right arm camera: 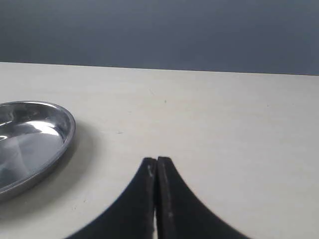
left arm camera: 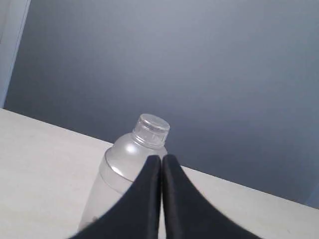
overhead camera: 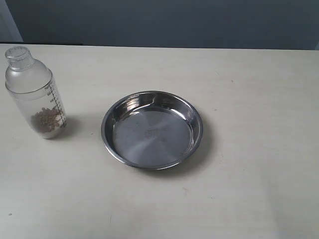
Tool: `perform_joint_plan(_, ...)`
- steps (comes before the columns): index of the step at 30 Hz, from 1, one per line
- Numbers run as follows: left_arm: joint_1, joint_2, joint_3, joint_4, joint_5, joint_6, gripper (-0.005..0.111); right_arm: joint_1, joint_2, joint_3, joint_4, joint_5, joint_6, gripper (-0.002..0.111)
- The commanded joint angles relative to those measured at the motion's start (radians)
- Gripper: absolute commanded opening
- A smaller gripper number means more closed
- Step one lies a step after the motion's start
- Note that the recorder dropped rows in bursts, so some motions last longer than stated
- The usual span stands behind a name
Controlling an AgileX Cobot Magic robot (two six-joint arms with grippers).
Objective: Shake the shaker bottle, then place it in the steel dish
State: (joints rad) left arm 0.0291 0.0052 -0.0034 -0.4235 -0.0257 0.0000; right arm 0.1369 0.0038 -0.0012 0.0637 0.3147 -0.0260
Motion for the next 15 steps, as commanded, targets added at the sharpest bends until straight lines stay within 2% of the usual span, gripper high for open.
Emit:
perform_joint_plan(1, -0.001, -0.005, 0.003, -0.069, -0.077, -0.009, 0.002, 0.004, -0.004, 0.001, 0.0, -0.009, 0.0, -0.001)
perform_joint_plan(3, -0.001, -0.005, 0.003, -0.095, -0.11, -0.026, 0.002, 0.004, -0.004, 0.001, 0.0, -0.009, 0.0, -0.001)
perform_joint_plan(5, -0.001, -0.005, -0.016, -0.053, -0.127, -0.026, 0.006, 0.004, -0.004, 0.001, 0.0, -0.009, 0.0, -0.001)
perform_joint_plan(8, -0.001, 0.06, -0.088, -0.003, -0.17, -0.026, 0.03, 0.004, -0.004, 0.001, 0.0, -0.009, 0.0, -0.001)
perform_joint_plan(10, -0.001, 0.13, -0.139, 0.027, -0.206, -0.026, 0.051, 0.004, -0.004, 0.001, 0.0, -0.009, 0.0, -0.001)
perform_joint_plan(12, -0.001, 0.221, -0.189, 0.143, -0.259, -0.026, 0.074, 0.004, -0.004, 0.001, 0.0, -0.009, 0.0, -0.001)
perform_joint_plan(13, -0.001, 0.273, -0.215, 0.215, -0.283, -0.026, 0.08, 0.004, -0.004, 0.001, 0.0, -0.009, 0.0, -0.001)
perform_joint_plan(15, -0.001, 0.386, -0.267, 0.316, -0.34, -0.031, 0.083, 0.004, -0.004, 0.001, 0.0, -0.009, 0.0, -0.001)
